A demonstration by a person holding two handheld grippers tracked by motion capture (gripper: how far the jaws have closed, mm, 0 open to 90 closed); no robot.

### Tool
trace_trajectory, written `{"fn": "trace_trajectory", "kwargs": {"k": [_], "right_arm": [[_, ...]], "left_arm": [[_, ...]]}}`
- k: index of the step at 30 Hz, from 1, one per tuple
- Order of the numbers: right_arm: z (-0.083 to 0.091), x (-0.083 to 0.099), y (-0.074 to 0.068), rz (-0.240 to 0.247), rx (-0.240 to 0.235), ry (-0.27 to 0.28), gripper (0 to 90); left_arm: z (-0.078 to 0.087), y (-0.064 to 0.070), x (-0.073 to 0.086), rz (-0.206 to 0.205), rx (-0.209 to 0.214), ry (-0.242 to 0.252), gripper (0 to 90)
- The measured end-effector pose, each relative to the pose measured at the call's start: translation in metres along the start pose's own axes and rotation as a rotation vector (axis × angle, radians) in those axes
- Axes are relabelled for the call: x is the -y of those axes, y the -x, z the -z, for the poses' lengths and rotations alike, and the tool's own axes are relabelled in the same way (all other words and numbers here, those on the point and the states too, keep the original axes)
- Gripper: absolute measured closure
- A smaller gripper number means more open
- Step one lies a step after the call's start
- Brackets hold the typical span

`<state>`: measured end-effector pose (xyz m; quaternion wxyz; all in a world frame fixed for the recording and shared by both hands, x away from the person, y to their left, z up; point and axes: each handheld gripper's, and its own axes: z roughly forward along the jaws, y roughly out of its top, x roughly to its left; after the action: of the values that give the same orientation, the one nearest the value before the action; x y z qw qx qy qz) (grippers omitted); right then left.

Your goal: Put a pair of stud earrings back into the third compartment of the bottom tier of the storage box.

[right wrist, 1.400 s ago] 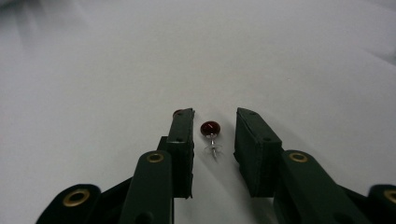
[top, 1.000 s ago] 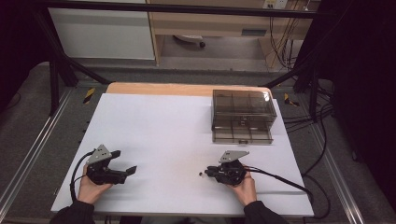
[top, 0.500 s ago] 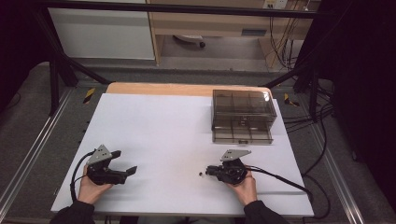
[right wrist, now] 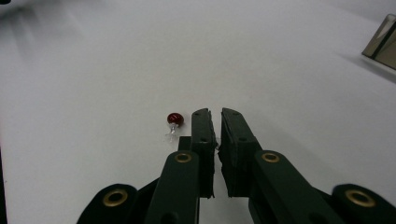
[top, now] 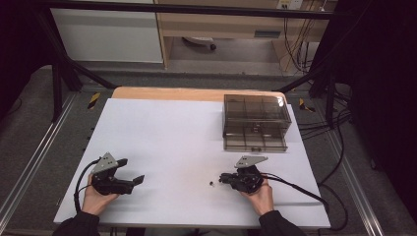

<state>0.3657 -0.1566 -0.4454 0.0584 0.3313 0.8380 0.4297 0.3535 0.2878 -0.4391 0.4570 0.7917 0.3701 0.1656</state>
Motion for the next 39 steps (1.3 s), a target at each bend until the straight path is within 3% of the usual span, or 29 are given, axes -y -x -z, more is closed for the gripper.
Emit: {"fn": "trace_trajectory", "kwargs": {"k": [11,21,39], "right_arm": [[0.012,-0.005,0.002,-0.011,0.022,0.015,84.6],[0.028,-0.012,0.009,0.001,0.080,0.025,84.5],[0.055,-0.012,0.036,-0.053,0.163,0.064,84.4]], "left_arm": [[0.000,0.000,0.000,0.000,-0.003,-0.001,4.8],[0.000,0.001,0.000,-0.002,-0.005,-0.003,4.8],[0.000,0.001,0.000,-0.002,-0.003,-0.001,4.8]]}}
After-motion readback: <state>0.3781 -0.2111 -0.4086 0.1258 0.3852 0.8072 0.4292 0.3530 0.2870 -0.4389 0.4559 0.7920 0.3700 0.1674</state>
